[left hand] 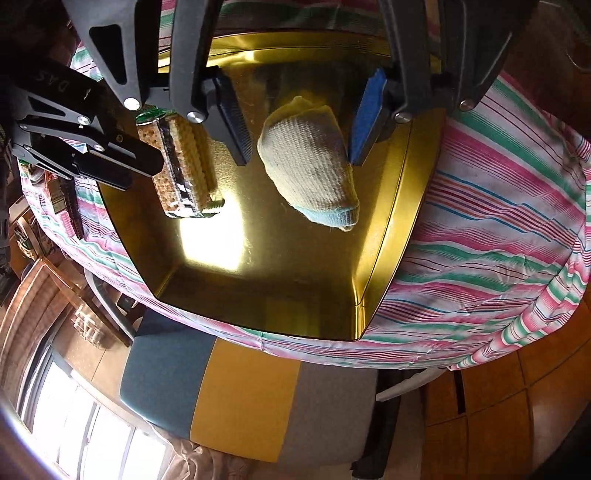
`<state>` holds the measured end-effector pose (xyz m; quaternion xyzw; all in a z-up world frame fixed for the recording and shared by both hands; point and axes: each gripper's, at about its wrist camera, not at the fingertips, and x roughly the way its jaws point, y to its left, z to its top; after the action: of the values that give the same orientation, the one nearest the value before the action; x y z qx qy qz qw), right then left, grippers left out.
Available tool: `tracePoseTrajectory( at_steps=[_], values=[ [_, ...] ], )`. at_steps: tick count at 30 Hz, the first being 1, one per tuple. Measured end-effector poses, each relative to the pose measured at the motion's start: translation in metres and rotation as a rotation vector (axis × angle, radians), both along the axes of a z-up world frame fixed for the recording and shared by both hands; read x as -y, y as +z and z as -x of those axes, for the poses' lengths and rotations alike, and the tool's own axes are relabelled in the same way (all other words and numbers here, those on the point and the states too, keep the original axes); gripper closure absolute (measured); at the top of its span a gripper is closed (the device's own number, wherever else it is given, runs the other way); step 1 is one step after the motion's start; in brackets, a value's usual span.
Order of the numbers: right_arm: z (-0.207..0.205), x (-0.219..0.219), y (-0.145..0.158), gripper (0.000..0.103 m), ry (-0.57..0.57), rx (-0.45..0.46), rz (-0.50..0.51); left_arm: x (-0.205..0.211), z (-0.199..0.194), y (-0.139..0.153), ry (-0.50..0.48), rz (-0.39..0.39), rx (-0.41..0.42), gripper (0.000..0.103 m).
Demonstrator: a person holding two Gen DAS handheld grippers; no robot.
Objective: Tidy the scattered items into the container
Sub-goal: 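Carry both items over the gold tray and open both tools, then grasp the brown-and-white rolled sock with the right tool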
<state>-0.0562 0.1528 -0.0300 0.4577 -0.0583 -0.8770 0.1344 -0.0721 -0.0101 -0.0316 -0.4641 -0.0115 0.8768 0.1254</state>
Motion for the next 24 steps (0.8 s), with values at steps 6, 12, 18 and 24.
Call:
tracePoseTrajectory(
  at_steps=[6, 12, 18, 24],
  values=[
    [-0.011, -0.004, 0.008, 0.048, -0.014, -0.028, 0.013, -0.011, -0.01, 0.01, -0.019, 0.005, -0.028, 0.046],
    [-0.023, -0.018, 0.019, 0.048, -0.06, -0.067, 0.041, -0.024, -0.018, 0.02, -0.038, -0.016, -0.042, 0.046],
    [-0.044, -0.073, 0.024, 0.044, -0.217, -0.094, 0.105, -0.05, -0.031, 0.025, -0.105, -0.025, -0.05, 0.046],
    [-0.08, -0.168, 0.013, 0.042, -0.467, -0.081, 0.168, -0.088, -0.044, 0.027, -0.208, -0.047, -0.035, 0.045]
  ],
)
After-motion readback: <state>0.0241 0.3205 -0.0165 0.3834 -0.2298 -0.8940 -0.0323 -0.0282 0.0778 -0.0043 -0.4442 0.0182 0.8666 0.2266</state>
